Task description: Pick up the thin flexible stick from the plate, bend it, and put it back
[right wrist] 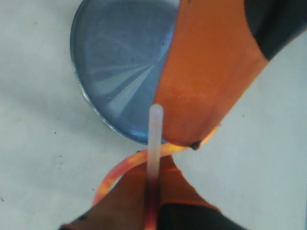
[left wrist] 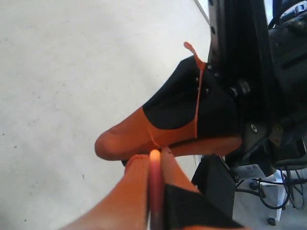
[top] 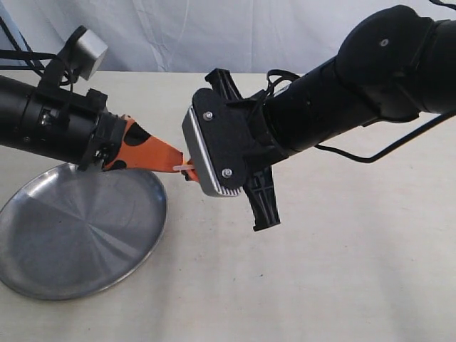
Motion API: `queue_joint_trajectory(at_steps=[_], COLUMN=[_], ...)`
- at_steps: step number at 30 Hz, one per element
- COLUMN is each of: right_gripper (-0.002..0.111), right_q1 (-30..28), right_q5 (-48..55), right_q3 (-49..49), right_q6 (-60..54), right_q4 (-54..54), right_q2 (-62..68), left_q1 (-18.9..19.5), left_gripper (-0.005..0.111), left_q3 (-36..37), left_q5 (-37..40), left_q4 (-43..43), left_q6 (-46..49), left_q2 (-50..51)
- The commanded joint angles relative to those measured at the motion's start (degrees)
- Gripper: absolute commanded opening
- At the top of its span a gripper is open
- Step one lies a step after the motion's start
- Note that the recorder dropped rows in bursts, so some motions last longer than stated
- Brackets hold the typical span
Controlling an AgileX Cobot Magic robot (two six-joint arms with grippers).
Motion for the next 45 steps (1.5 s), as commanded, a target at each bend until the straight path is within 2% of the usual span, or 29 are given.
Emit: queue_joint_trajectory(at_steps=[1, 25, 45], right_gripper=[0.0, 0.0, 0.0], right_q1=[1.3, 1.3, 1.3], right_q5=[7.7, 5.6, 4.1], right_q3=[0.7, 0.7, 0.7], right_q6=[-1.1, -1.1, -1.1], right_q4=[-3.0, -7.8, -10.1], right_q2=[-0.3, -0.3, -0.3], left_q1=[0.5, 0.5, 0.5], left_gripper=[0.0, 0.0, 0.0], left_q3=[-0.8, -0.8, -1.2], left_q5=[-10.7, -12.9, -11.2], left_q4=[-3.4, -6.0, -8.4], left_q6=[-2.5, -4.3, -3.4], left_q2=[0.1, 1.9, 2.9])
